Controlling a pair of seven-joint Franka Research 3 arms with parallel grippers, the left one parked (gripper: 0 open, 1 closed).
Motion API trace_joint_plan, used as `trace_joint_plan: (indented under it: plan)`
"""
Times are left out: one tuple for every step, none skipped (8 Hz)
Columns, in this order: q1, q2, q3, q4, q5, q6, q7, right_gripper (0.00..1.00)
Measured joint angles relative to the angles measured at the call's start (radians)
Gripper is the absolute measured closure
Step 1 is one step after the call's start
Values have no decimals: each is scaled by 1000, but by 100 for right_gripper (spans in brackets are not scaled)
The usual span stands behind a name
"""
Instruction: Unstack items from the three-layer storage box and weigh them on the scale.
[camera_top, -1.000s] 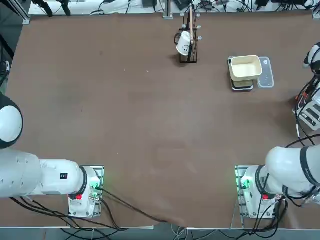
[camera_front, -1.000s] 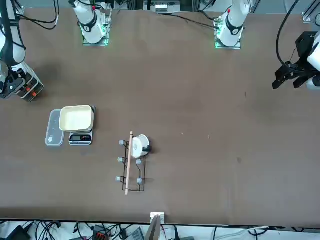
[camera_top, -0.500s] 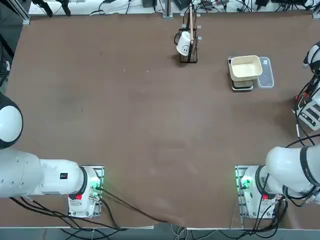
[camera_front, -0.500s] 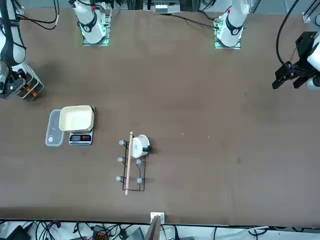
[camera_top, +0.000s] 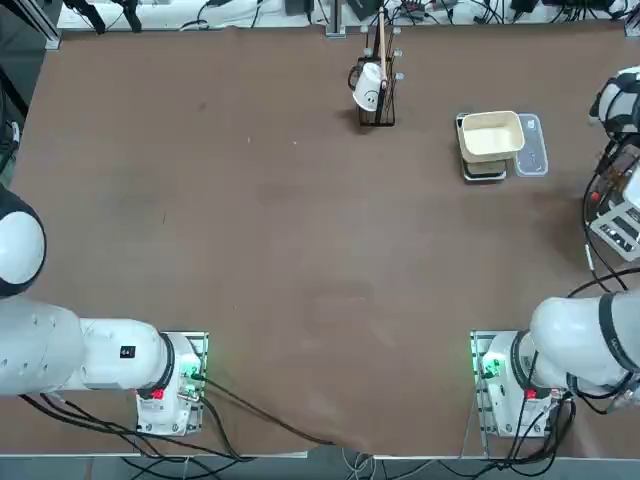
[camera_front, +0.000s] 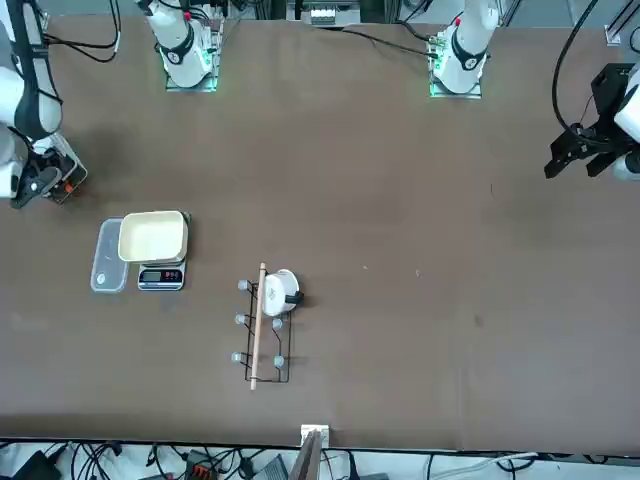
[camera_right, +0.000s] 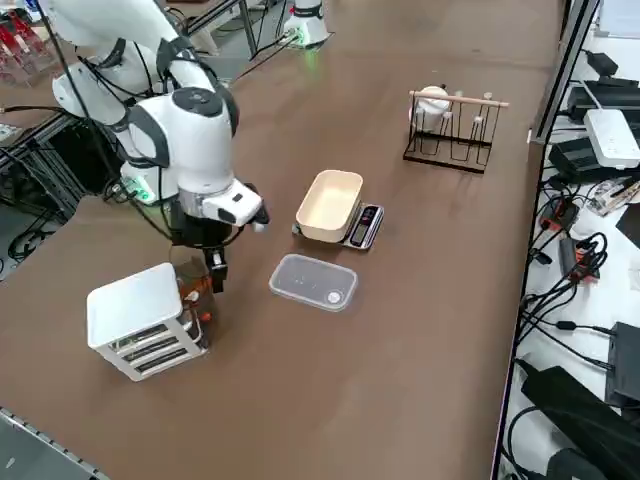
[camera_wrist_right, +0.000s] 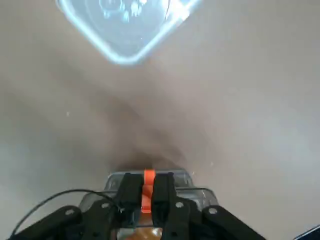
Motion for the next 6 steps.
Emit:
trace_joint_plan:
  plan:
    - [21, 10, 1, 15, 0, 1, 21, 86]
    - [41, 19, 1, 28, 0, 2, 39, 86]
    - [61, 26, 1, 40, 0, 2, 58, 89]
    - [71, 31, 1, 45, 0, 2, 68, 89]
    - [76, 35, 1, 48, 0, 2, 72, 89]
    - [81, 38, 1, 51, 0, 2, 74, 89]
